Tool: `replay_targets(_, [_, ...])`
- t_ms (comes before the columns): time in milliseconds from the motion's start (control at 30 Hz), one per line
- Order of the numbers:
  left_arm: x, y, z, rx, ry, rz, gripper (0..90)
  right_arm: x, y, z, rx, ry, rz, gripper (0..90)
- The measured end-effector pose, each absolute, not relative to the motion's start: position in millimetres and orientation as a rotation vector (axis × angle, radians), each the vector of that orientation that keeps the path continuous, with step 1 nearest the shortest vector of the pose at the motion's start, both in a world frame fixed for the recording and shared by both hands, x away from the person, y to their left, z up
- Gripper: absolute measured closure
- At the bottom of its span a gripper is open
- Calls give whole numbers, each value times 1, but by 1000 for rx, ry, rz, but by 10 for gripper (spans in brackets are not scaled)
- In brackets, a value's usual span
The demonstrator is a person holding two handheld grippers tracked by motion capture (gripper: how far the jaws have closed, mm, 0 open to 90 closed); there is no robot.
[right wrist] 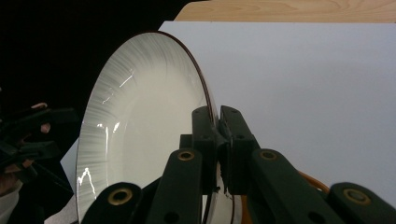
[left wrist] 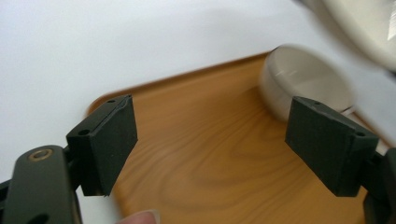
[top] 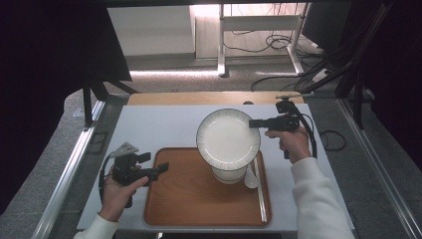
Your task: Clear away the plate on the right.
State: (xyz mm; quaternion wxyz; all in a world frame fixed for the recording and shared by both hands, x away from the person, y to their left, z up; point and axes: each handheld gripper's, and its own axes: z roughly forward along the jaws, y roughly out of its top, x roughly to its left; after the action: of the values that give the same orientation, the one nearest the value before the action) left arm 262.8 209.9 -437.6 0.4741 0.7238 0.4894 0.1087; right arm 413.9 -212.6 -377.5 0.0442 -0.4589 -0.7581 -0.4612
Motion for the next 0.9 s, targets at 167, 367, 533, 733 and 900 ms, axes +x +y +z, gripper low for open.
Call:
replay_targets(167, [285, 187, -420, 1759, 1161, 212, 216, 414, -203, -379, -1370, -2323, -1410, 861])
replay_targets(367, [316, 163, -418, 1749, 1136, 73, 287, 415, -193, -383, -1342, -2329, -1402, 861])
replay_targets(533, [328, 151, -423, 1730, 1140, 9, 329, 415, -189, -385, -1320, -2338, -1403, 861])
replay_targets(733, [340, 140, -432, 1730, 1143, -88, 532, 414, -183, -389, -1297, -2347, -1396, 861])
replay_targets(900, [344, 144, -434, 1715, 1174, -108, 685, 414, -183, -389, -1290, -2353, -1398, 860])
